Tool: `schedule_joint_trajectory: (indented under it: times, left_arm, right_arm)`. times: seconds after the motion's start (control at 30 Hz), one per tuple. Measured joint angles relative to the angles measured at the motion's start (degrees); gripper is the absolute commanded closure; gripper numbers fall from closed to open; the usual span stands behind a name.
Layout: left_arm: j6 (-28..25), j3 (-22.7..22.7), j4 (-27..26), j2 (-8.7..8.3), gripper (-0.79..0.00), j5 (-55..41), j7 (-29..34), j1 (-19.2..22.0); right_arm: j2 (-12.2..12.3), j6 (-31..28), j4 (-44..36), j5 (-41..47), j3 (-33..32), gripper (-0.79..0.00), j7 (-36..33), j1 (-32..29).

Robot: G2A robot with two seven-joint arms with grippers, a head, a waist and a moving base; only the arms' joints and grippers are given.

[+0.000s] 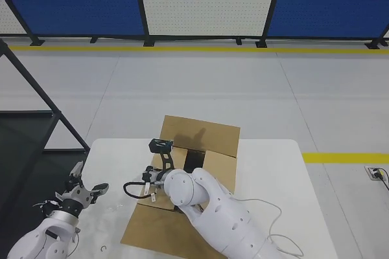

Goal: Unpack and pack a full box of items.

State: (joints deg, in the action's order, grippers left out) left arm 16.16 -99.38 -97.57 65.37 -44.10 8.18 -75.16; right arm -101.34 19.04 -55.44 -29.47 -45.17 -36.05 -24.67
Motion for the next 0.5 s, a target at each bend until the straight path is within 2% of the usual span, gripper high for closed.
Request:
schedule_joint_trajectory:
  times: [0.27, 0.5]
  left_arm:
    - [0.3, 1.2, -0.2, -0.01, -0.785, 1.8, 1.3, 0.1]
    - [0.9, 1.9, -0.1, 0.03, -0.785, 2.2, 1.9, 0.6]
  right_arm:
    - [0.1, -1.3, -2.9, 0.1, -2.2, 0.000, 2.4, -1.5]
    - [1.1, -1.0, -7.8, -1.8, -4.5, 0.000, 1.2, -4.1]
